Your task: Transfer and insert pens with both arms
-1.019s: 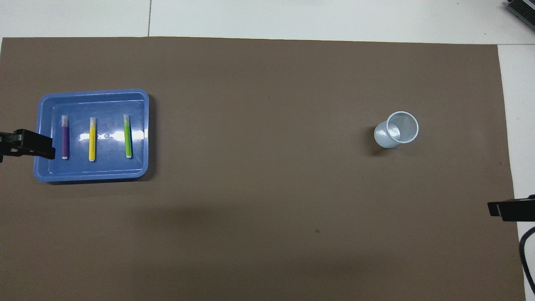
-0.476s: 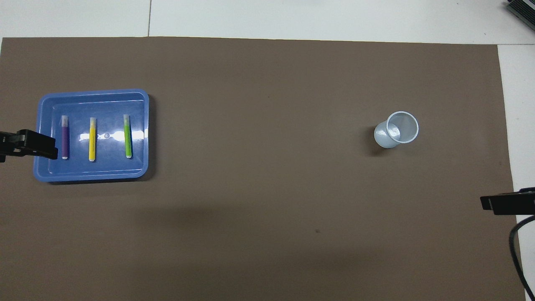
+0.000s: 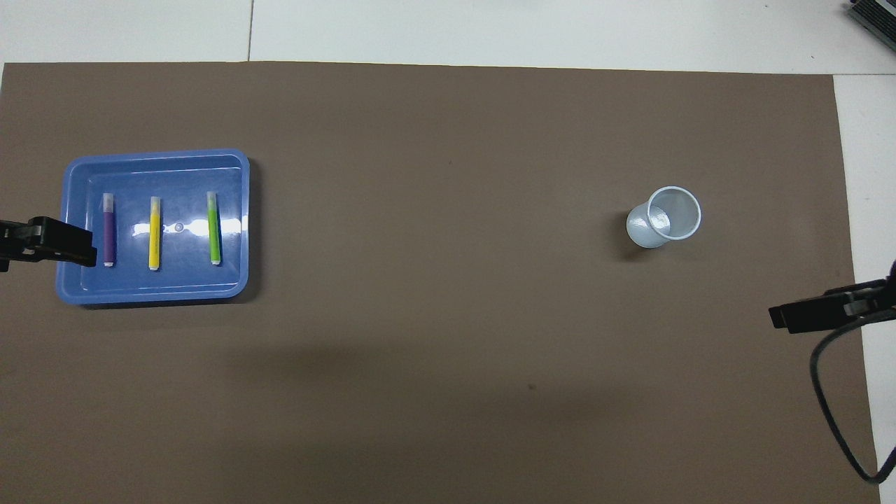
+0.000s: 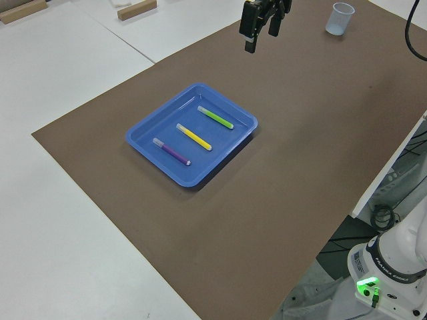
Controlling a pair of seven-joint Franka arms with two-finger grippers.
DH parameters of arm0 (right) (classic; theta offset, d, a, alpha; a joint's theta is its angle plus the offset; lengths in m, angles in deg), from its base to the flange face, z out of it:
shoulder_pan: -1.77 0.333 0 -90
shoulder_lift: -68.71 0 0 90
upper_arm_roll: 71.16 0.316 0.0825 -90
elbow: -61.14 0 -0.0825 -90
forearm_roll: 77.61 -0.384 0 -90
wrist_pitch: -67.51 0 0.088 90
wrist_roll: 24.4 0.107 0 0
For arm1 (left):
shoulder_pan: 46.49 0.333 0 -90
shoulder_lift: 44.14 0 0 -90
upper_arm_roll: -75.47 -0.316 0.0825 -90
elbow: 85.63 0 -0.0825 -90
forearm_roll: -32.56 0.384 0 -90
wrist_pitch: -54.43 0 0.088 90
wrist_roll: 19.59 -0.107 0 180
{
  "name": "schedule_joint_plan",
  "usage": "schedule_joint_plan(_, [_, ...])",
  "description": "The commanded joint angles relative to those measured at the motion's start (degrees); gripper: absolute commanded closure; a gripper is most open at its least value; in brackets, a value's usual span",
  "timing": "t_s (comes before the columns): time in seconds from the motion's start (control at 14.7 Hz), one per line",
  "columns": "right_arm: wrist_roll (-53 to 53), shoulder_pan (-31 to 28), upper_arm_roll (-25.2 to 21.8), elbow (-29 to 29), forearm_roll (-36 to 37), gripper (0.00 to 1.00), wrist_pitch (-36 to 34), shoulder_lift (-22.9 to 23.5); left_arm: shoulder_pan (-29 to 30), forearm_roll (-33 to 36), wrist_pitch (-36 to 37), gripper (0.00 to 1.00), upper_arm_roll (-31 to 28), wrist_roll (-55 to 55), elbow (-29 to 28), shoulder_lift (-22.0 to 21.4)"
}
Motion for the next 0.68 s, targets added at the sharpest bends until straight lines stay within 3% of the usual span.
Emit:
schedule_joint_plan(0.0, [-1.0, 1.1, -0.8, -2.9, 0.5, 0.00, 0.7, 3.4, -0.4, 0.1, -1.0, 0.00, -0.3, -0.3, -0.9, -1.0])
schedule_joint_plan(0.27, [-1.0, 3.6, -2.7, -4.0, 1.0, 0.00, 0.9, 5.6, -0.1, 0.1, -0.5, 0.00, -0.2, -0.5, -0.9, -1.0])
schedule_joint_plan(0.61, [-0.6, 4.9, -2.5, -2.6, 1.4, 0.00, 2.2, 4.1, -0.6, 0.1, -2.4, 0.00, -0.2, -0.4, -0.9, -0.9])
